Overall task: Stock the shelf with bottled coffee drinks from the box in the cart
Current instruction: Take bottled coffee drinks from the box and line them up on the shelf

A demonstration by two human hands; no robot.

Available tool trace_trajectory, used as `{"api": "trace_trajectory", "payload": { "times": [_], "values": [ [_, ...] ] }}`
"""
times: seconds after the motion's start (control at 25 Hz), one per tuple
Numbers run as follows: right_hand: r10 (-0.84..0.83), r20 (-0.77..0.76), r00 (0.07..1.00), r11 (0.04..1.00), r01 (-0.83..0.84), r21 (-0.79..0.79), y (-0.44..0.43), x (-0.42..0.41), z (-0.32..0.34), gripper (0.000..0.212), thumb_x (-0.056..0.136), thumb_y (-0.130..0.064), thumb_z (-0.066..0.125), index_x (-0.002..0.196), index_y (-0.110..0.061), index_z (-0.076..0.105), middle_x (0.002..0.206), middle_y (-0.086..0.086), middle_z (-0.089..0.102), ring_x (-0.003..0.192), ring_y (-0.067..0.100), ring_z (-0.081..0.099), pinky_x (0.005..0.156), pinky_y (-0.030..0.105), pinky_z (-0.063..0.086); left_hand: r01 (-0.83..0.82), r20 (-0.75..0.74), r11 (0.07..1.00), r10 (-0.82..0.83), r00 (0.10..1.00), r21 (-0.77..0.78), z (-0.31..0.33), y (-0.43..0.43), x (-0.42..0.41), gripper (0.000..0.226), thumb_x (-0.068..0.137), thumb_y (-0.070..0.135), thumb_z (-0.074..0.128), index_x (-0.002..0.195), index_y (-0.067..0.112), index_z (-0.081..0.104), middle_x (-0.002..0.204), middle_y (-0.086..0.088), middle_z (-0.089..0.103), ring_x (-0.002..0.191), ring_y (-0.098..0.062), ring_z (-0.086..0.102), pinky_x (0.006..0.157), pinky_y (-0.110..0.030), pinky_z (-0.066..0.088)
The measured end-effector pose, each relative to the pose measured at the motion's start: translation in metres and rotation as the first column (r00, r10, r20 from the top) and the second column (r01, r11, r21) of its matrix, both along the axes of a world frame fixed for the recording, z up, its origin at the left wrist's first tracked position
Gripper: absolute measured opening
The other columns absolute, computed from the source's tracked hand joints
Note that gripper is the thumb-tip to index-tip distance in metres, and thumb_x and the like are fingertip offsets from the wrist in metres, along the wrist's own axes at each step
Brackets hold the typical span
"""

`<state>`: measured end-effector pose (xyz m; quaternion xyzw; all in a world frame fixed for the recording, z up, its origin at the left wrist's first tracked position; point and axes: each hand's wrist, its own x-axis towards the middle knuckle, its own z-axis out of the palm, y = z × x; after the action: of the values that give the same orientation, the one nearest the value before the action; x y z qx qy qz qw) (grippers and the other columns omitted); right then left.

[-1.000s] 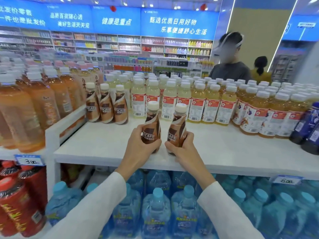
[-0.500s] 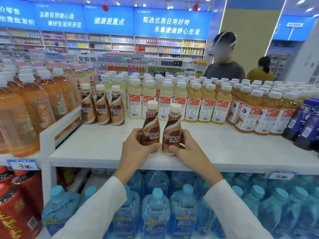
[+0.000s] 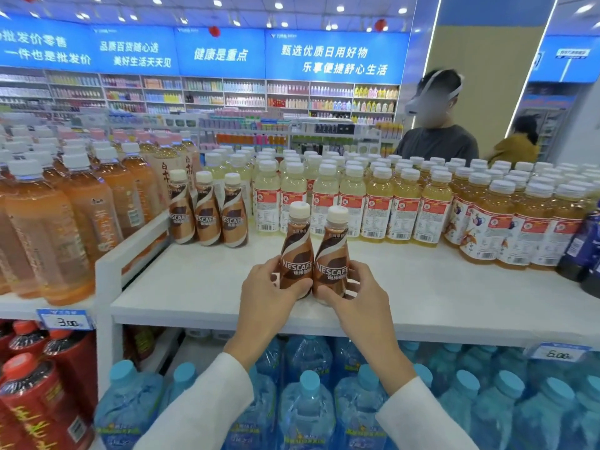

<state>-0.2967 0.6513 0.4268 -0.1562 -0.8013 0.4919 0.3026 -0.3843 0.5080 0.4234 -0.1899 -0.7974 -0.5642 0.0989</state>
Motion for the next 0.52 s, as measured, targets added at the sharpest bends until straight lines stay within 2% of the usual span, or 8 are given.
{"api": "trace_trajectory", "payload": {
  "times": [0.08, 0.16, 0.28, 0.36, 0.44, 0.52],
  "values": [
    [0.032, 0.018, 0.999, 0.999, -0.032, 0.021, -0.003, -0.017, 0.006, 0.052, 0.078, -0.033, 0.085, 0.116, -0.04, 0.049, 0.107, -0.021, 0.064, 0.1, 0.004, 0.065, 0.084, 0.022, 0.05, -0.048, 0.007, 0.999, 0.048, 0.999, 0.018, 0.003, 0.0, -0.006, 0.048, 0.077, 0.038, 0.085, 0.119, 0.032, 0.062, 0.098, 0.025, 0.063, 0.091, 0.004, 0.061, 0.076, -0.011, 0.043],
    [0.063, 0.048, 0.997, 0.997, -0.065, 0.039, -0.005, -0.04, 0.014, 0.049, 0.081, -0.03, 0.082, 0.116, -0.035, 0.048, 0.111, -0.012, 0.066, 0.101, 0.011, 0.064, 0.083, 0.026, 0.048, -0.097, 0.04, 0.995, 0.096, 0.995, 0.018, 0.01, 0.0, -0.02, 0.047, 0.078, 0.034, 0.084, 0.113, 0.031, 0.052, 0.093, 0.025, 0.059, 0.086, -0.001, 0.059, 0.072, -0.016, 0.043],
    [0.105, 0.092, 0.99, 0.994, -0.108, 0.027, -0.008, -0.077, 0.025, 0.047, 0.084, -0.025, 0.079, 0.118, -0.032, 0.046, 0.117, -0.006, 0.067, 0.11, 0.019, 0.064, 0.095, 0.036, 0.049, -0.156, 0.032, 0.987, 0.157, 0.987, -0.031, 0.018, 0.003, -0.049, 0.046, 0.08, 0.031, 0.082, 0.11, 0.025, 0.049, 0.106, 0.009, 0.064, 0.095, -0.014, 0.058, 0.083, -0.028, 0.044],
    [0.106, 0.105, 0.989, 0.994, -0.109, 0.024, -0.009, -0.098, 0.029, 0.048, 0.085, -0.024, 0.078, 0.118, -0.031, 0.045, 0.121, -0.003, 0.066, 0.114, 0.023, 0.062, 0.101, 0.04, 0.048, -0.188, 0.031, 0.982, 0.189, 0.982, -0.031, 0.02, 0.008, -0.068, 0.043, 0.082, 0.027, 0.081, 0.111, 0.021, 0.05, 0.115, 0.001, 0.057, 0.106, -0.023, 0.058, 0.09, -0.033, 0.044],
    [0.097, 0.096, 0.991, 0.995, -0.099, 0.016, -0.011, -0.114, 0.027, 0.05, 0.083, -0.023, 0.079, 0.121, -0.028, 0.046, 0.123, -0.001, 0.067, 0.114, 0.024, 0.062, 0.101, 0.043, 0.048, -0.212, 0.042, 0.977, 0.213, 0.976, -0.025, 0.021, 0.014, -0.083, 0.038, 0.085, 0.024, 0.078, 0.109, 0.02, 0.048, 0.117, -0.001, 0.049, 0.112, -0.029, 0.055, 0.093, -0.035, 0.041],
    [0.086, 0.091, 0.992, 0.996, -0.087, 0.01, -0.013, -0.126, 0.024, 0.052, 0.082, -0.023, 0.079, 0.125, -0.025, 0.048, 0.123, 0.0, 0.067, 0.114, 0.026, 0.062, 0.098, 0.04, 0.048, -0.242, 0.059, 0.97, 0.241, 0.969, 0.008, 0.019, 0.021, -0.093, 0.035, 0.087, 0.023, 0.075, 0.111, 0.018, 0.051, 0.118, -0.005, 0.053, 0.113, -0.032, 0.056, 0.091, -0.037, 0.042]
  ]
}}
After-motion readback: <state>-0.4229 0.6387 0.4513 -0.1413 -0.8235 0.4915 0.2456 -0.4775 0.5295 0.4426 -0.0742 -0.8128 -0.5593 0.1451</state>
